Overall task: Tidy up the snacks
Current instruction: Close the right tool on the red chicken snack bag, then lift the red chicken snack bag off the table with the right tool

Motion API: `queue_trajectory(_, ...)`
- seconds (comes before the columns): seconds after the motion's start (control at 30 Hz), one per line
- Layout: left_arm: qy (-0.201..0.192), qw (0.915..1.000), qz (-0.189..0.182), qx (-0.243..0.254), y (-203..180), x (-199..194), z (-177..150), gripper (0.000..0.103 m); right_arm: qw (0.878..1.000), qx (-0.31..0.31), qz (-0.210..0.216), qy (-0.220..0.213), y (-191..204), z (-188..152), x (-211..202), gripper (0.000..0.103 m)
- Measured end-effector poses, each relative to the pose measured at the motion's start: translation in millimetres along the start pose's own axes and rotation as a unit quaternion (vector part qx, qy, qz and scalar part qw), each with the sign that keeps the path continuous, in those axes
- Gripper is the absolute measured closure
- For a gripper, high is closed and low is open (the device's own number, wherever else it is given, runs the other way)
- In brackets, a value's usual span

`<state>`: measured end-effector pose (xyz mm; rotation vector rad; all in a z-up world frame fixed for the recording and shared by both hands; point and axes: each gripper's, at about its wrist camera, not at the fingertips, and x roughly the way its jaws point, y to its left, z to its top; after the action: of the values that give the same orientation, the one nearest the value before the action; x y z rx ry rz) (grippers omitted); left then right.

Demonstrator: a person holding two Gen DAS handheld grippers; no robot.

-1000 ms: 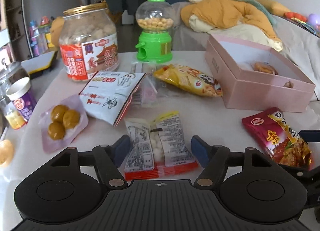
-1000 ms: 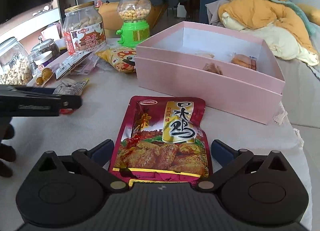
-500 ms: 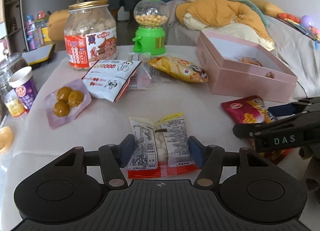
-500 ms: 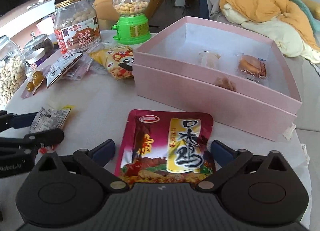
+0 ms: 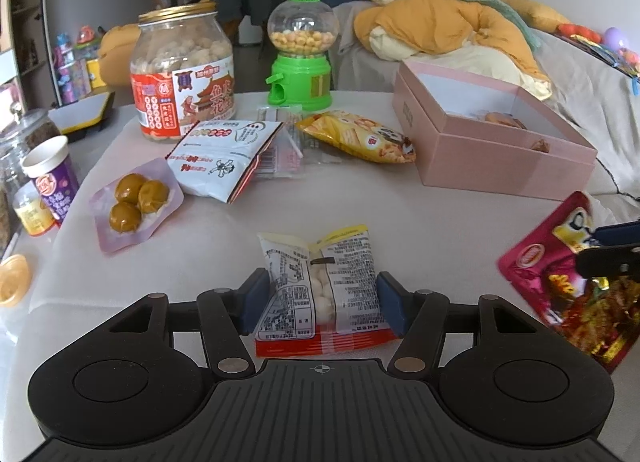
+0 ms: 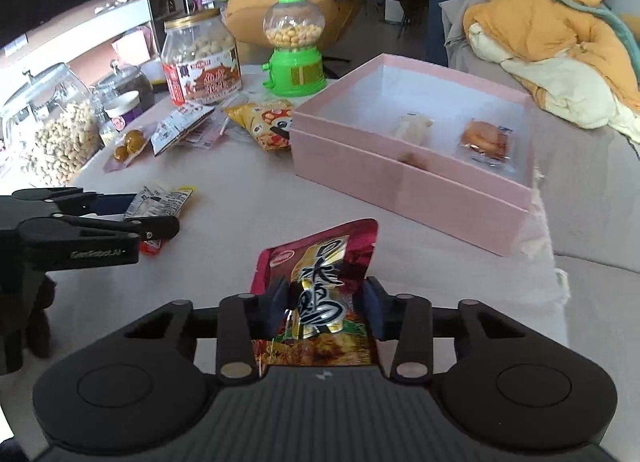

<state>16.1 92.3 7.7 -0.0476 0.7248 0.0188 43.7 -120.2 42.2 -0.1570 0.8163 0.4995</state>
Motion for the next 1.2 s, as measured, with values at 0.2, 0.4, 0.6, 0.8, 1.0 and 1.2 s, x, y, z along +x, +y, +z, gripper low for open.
queue_trajectory(0.2, -0.007, 0.9999, 0.009, 0.004, -3.1, -0.3, -2.9, 0.038, 1.000, 0.021, -0.012, 0.004, -8.8, -10.6, 1.2, 0.041)
queue_trajectory(0.4, -0.018, 0.9998, 0.010, 0.006, -3.4, -1.1, -6.2, 0.038, 0.999, 0.023, -0.012, 0.022, 7.8, -24.4, 21.7, 0.015)
queue_trajectory(0.6, -0.022, 0.9997, 0.009, 0.006, -3.3, -1.5, -7.2, 0.038, 0.999, 0.022, -0.047, 0.000, 26.8, -29.7, 30.3, 0.004)
queue_trajectory(0.8, -0.023, 0.9997, 0.009, 0.007, -3.1, -1.7, -7.7, 0.038, 1.000, -0.009, -0.020, 0.011, 20.3, -26.0, 19.1, 0.029)
queue_trajectory(1.0, -0.024, 0.9996, 0.009, 0.008, -3.2, -1.7, -7.9, 0.037, 0.998, -0.050, -0.025, 0.007, 20.2, -24.6, -1.0, 0.049)
queue_trajectory(1.2, -0.024, 0.9996, 0.009, 0.008, -3.3, -2.0, -7.9, 0.037, 0.998, -0.061, -0.024, -0.010, 20.7, -18.7, -9.9, 0.060)
